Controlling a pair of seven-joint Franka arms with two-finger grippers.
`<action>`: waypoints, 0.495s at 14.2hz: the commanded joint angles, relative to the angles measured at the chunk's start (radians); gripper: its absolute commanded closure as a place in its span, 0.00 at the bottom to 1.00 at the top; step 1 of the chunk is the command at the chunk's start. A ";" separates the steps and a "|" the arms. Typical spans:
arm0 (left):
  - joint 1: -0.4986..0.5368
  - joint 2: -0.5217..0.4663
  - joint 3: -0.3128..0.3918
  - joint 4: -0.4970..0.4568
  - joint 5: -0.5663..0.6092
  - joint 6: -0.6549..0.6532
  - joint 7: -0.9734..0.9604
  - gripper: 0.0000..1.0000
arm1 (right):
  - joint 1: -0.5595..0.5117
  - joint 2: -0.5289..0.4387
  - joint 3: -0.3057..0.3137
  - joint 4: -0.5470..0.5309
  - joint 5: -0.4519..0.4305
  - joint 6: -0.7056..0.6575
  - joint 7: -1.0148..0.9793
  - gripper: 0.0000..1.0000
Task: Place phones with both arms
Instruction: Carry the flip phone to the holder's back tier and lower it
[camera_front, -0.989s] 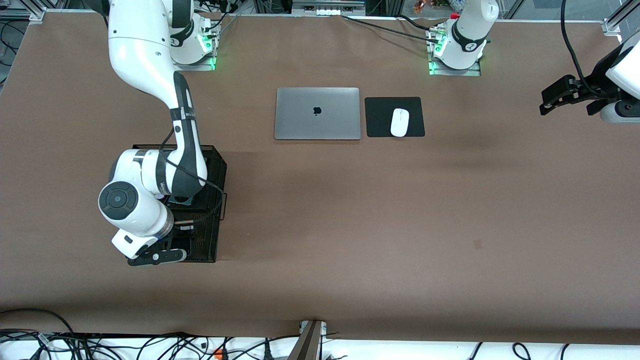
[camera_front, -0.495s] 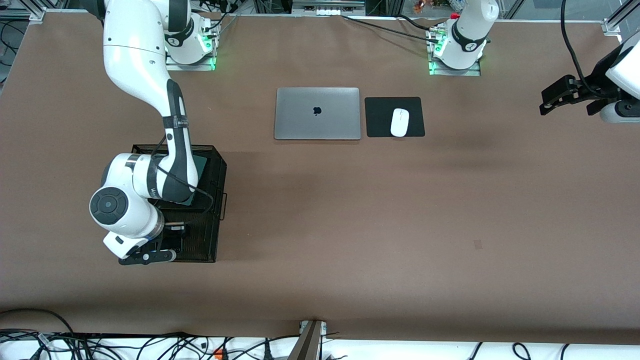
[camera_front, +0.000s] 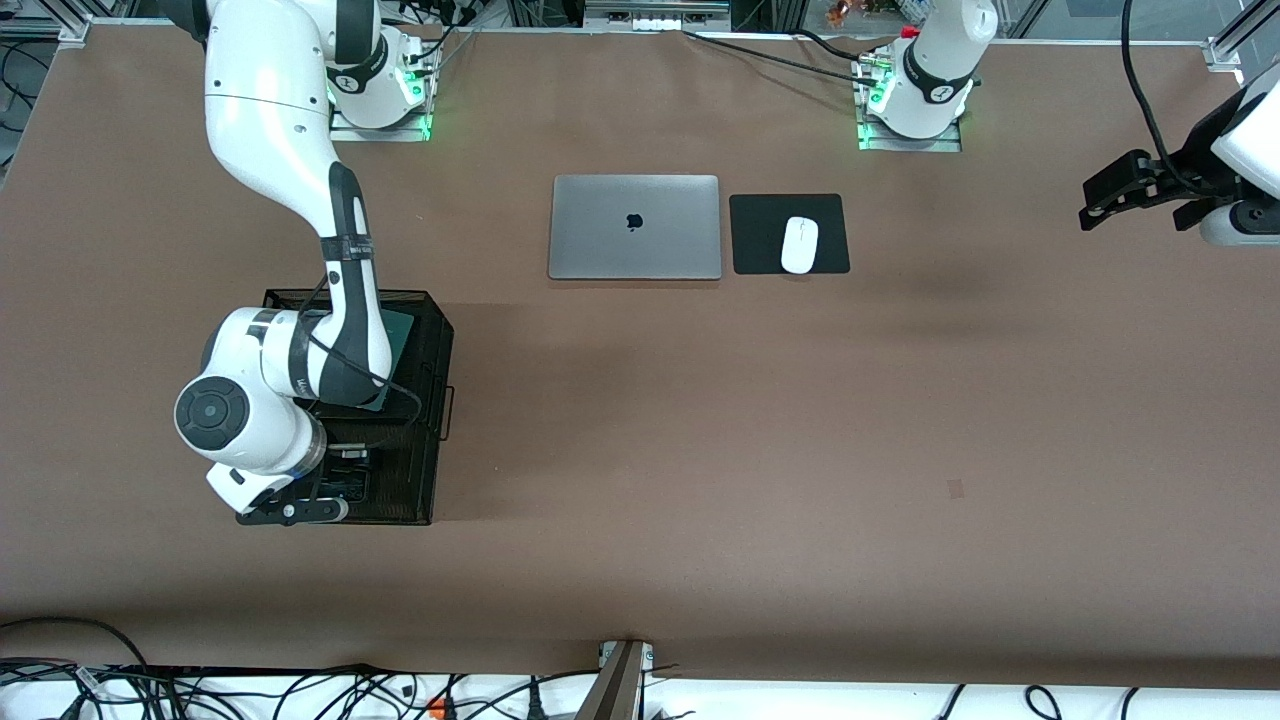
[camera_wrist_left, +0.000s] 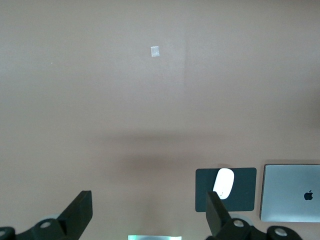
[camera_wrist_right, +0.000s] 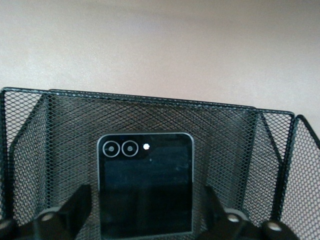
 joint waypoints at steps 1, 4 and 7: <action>0.001 -0.008 0.002 -0.001 -0.016 0.001 0.009 0.00 | -0.007 -0.025 0.010 0.000 0.017 0.004 0.002 0.01; 0.001 -0.008 0.002 -0.001 -0.016 0.001 0.015 0.00 | -0.012 -0.030 0.003 0.093 0.034 -0.089 0.019 0.01; 0.006 -0.010 0.003 -0.001 -0.016 0.001 0.015 0.00 | -0.027 -0.063 -0.008 0.214 0.036 -0.312 0.042 0.02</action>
